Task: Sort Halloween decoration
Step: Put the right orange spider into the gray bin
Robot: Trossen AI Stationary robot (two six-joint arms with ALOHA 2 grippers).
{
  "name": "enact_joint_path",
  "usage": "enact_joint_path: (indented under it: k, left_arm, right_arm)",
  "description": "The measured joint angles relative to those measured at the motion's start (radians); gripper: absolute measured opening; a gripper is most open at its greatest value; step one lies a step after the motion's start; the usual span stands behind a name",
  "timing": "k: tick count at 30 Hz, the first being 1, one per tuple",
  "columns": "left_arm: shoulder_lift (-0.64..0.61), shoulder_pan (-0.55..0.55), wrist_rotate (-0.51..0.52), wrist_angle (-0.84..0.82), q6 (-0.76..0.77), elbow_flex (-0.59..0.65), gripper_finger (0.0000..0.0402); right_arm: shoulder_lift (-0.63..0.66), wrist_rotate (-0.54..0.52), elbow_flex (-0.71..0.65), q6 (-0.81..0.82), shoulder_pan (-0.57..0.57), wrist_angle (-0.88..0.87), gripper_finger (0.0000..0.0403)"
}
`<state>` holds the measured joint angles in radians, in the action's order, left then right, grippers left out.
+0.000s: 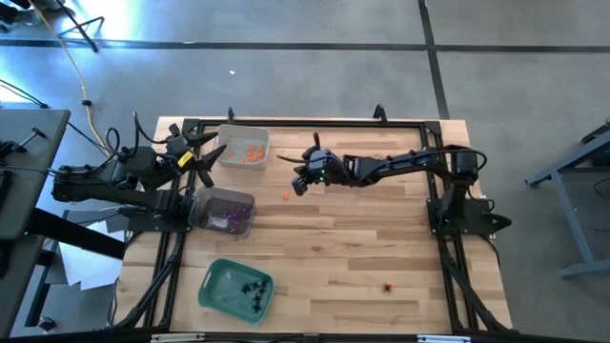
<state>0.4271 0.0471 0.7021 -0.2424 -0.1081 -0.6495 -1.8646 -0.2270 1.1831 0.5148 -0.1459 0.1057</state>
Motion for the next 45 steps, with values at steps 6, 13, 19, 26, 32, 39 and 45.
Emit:
enact_joint_path:
  k: [6,13,19,26,32,39,45]
  left_arm:
    - [0.0,0.0,0.0,0.0,0.0,0.0,0.0186]
    - [0.0,0.0,0.0,0.0,0.0,0.0,0.0186]
    - [0.0,0.0,0.0,0.0,0.0,0.0,0.0186]
    - [0.0,0.0,0.0,0.0,0.0,0.0,0.0186]
    - [0.0,0.0,0.0,0.0,0.0,0.0,0.0186]
    - [0.0,0.0,0.0,0.0,0.0,0.0,0.0186]
    - [0.0,0.0,0.0,0.0,0.0,0.0,0.0186]
  right_arm:
    - [-0.002,0.054,0.0,-0.026,0.008,0.012,0.0003]
    - [-0.024,0.1,0.001,-0.052,0.053,-0.002,0.0062]
    - [-0.099,0.101,0.001,-0.026,0.057,0.067,0.0138]
    - [-0.175,0.106,0.069,0.0,0.046,0.005,0.0175]
    - [-0.271,0.13,0.253,0.008,0.047,-0.188,0.0169]
    - [-0.406,0.137,0.483,0.008,0.046,-0.498,0.0156]
    - [-0.483,0.18,0.576,0.008,0.043,-0.521,0.0156]
